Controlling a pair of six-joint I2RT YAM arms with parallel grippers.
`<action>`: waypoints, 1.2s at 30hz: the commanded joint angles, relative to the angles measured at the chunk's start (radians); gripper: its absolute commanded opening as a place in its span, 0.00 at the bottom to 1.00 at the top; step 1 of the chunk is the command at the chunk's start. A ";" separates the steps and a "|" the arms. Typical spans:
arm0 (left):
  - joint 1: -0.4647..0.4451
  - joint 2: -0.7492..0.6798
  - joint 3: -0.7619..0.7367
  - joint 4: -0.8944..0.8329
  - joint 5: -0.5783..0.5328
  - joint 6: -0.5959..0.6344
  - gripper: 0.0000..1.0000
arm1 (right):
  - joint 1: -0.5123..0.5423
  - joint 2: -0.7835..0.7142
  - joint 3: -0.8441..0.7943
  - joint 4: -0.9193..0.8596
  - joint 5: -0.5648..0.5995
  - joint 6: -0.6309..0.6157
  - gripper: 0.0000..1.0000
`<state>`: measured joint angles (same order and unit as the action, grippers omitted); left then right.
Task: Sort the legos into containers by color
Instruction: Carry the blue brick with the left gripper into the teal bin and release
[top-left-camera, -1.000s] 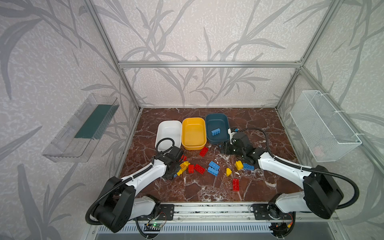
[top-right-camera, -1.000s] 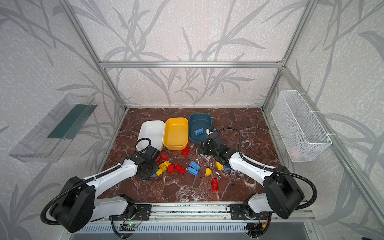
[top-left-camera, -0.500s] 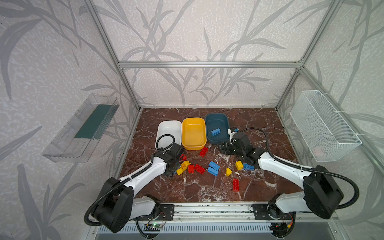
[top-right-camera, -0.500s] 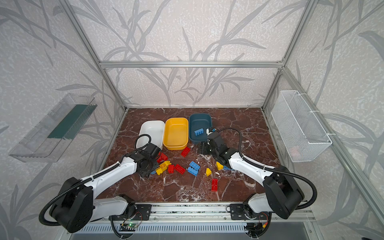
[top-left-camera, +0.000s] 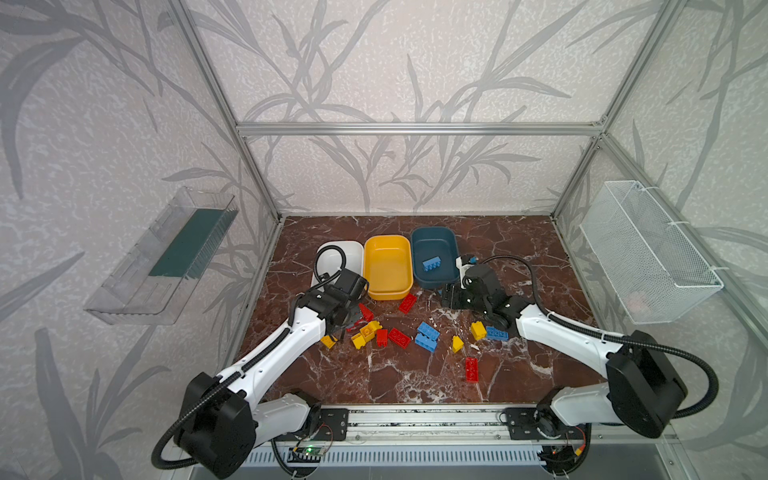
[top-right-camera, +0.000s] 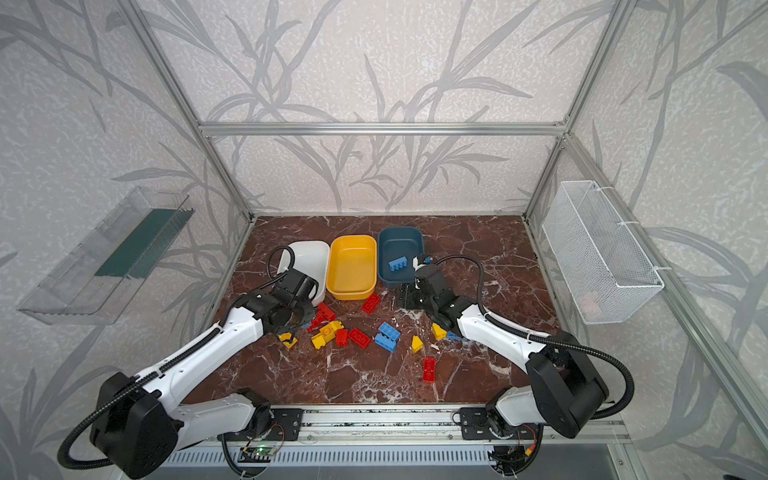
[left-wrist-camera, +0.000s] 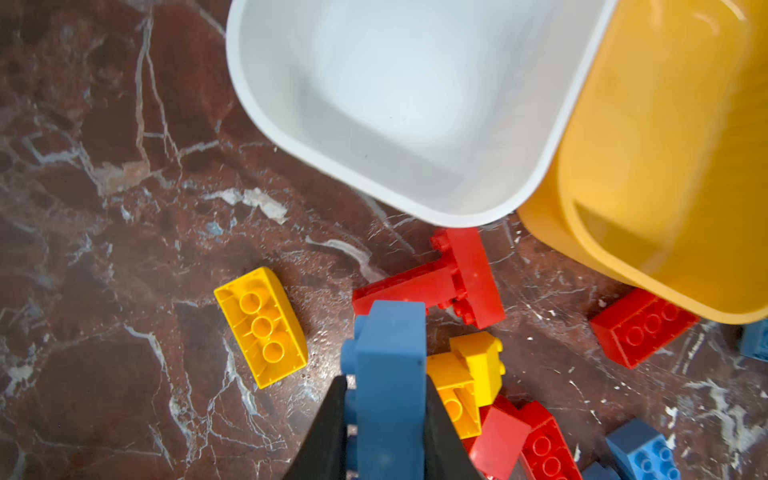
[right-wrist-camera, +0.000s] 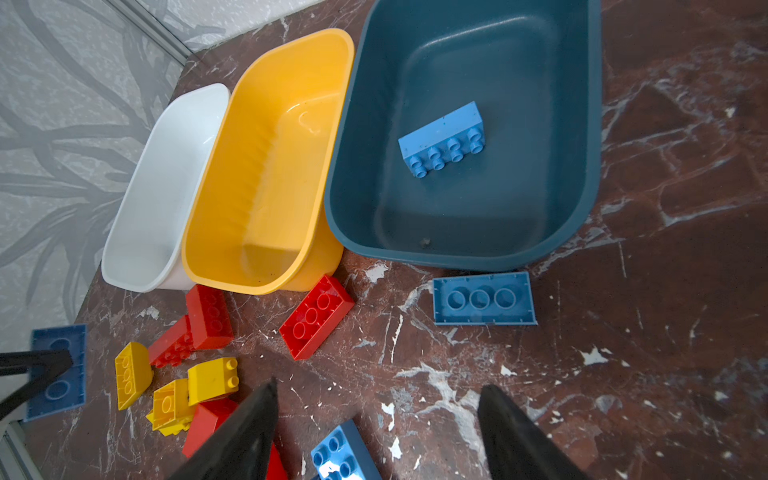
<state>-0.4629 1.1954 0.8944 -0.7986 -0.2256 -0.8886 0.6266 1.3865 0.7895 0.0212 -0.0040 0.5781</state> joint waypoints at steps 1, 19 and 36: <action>-0.004 -0.006 0.084 -0.036 -0.015 0.102 0.20 | 0.003 -0.052 -0.010 -0.027 0.017 -0.011 0.77; -0.098 0.412 0.591 -0.027 0.040 0.270 0.19 | 0.004 -0.289 -0.196 -0.159 0.085 -0.027 0.78; -0.157 1.015 1.290 -0.146 0.200 0.326 0.19 | 0.004 -0.387 -0.254 -0.277 0.099 -0.049 0.78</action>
<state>-0.6067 2.1532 2.0933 -0.8722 -0.0631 -0.5892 0.6266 1.0317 0.5426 -0.2066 0.0788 0.5468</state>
